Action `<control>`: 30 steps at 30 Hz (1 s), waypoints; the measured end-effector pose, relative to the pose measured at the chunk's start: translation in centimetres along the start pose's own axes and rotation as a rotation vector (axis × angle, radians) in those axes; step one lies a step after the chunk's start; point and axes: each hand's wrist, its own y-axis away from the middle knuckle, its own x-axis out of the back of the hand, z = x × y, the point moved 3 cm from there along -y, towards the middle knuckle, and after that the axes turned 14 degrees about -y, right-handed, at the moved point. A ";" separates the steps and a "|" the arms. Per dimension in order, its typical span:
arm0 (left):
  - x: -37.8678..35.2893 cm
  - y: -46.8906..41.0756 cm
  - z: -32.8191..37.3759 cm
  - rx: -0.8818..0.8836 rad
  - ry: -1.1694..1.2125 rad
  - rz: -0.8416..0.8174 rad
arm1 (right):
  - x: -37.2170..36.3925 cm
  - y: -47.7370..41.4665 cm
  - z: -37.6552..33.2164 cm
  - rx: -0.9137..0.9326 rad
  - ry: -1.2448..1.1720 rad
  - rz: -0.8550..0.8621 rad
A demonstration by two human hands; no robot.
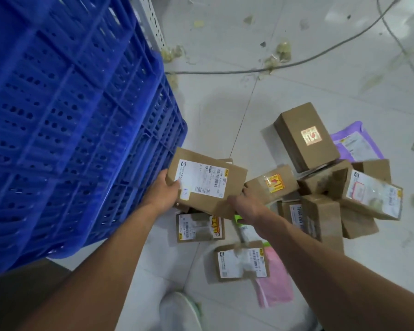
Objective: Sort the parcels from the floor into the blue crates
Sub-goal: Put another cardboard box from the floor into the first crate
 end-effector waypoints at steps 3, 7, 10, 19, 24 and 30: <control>1.0 1.8 0.8 -0.021 0.024 -0.018 | 0.9 2.0 -1.3 -0.011 0.002 0.003; 2.9 6.4 3.6 -0.068 -0.010 -0.032 | 3.7 5.8 -4.0 0.019 0.043 0.047; 4.4 11.0 6.2 -0.096 -0.042 -0.041 | 6.0 10.3 -7.2 0.037 0.152 0.096; 12.0 29.6 15.1 -0.094 0.167 0.003 | 11.3 28.6 -18.2 0.202 0.284 0.028; 16.1 41.2 18.3 -0.075 0.342 0.081 | 13.1 38.7 -23.6 0.249 0.336 -0.040; 19.1 52.6 19.3 -0.048 0.581 0.212 | 11.9 49.0 -27.4 0.343 0.449 -0.096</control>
